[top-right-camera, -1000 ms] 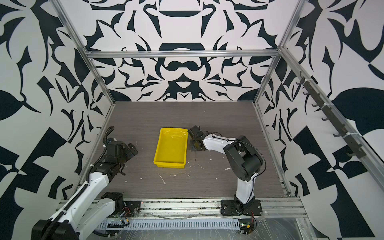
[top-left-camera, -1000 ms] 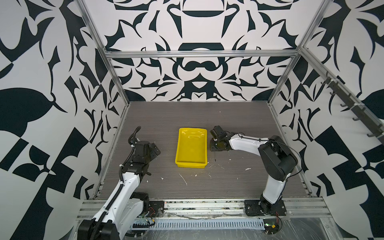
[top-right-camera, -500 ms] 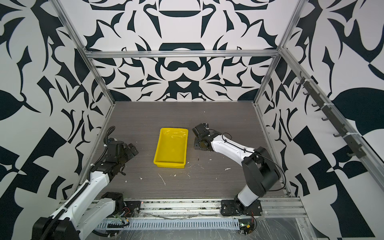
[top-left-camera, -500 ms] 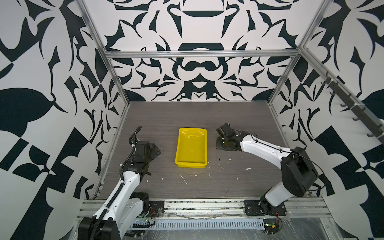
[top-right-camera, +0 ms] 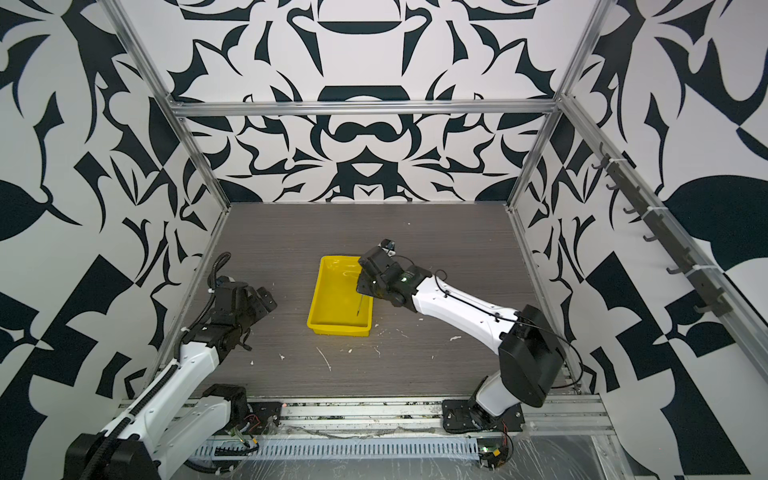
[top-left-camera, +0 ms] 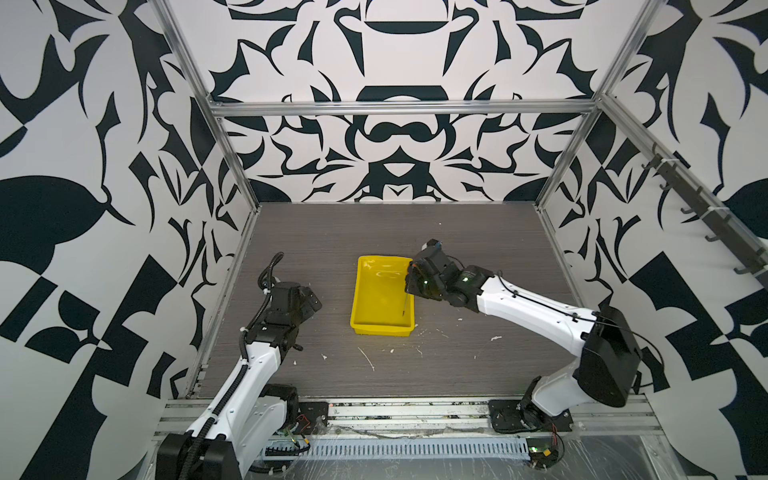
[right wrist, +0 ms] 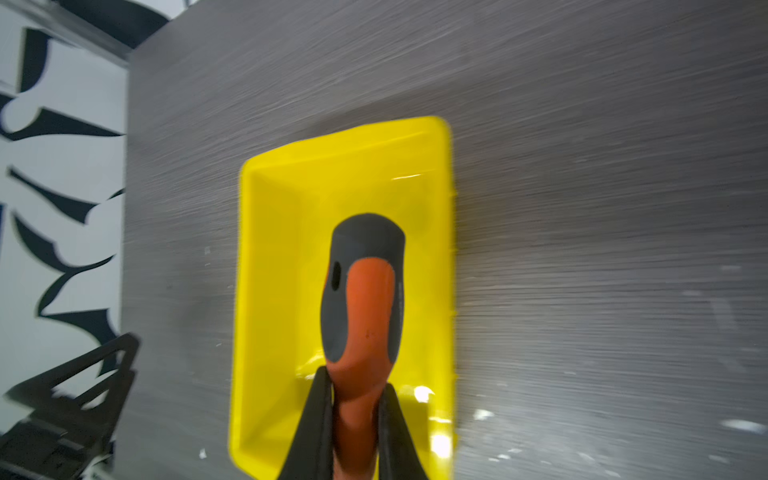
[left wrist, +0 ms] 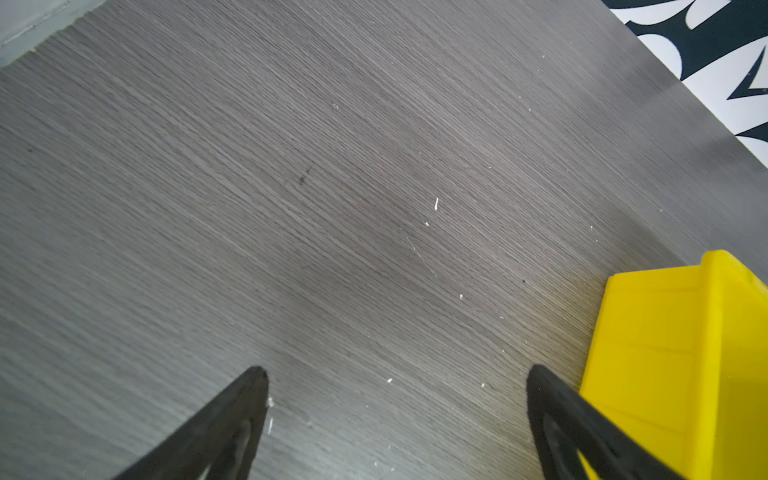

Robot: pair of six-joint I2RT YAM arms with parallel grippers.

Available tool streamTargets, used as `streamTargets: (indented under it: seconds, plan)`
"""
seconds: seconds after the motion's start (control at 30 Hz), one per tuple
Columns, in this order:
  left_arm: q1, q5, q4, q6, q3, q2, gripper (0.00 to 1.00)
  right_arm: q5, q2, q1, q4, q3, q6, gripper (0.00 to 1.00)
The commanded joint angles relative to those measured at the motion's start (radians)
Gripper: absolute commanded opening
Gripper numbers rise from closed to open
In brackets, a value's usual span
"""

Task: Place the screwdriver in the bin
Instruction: 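Lower the screwdriver into the bin and open the right gripper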

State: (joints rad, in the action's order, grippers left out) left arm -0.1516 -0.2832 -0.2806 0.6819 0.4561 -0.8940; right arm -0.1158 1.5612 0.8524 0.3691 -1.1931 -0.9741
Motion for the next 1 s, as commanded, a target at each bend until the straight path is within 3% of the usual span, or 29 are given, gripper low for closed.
streamTargets:
  seconds: [0.0, 0.2, 0.97]
  plan:
    - [0.001, 0.001, -0.012, 0.017, 0.004, 0.007, 1.00, -0.001, 0.067, 0.032, -0.068, -0.062, -0.048, 0.00]
    - [0.001, 0.001, -0.013, 0.018, 0.008, 0.001, 1.00, 0.025, 0.164, 0.039, -0.065, -0.116, -0.058, 0.00]
    - [0.001, 0.007, -0.028, 0.012, 0.033, -0.052, 1.00, -0.034, 0.187, 0.031, 0.014, -0.145, 0.016, 0.09]
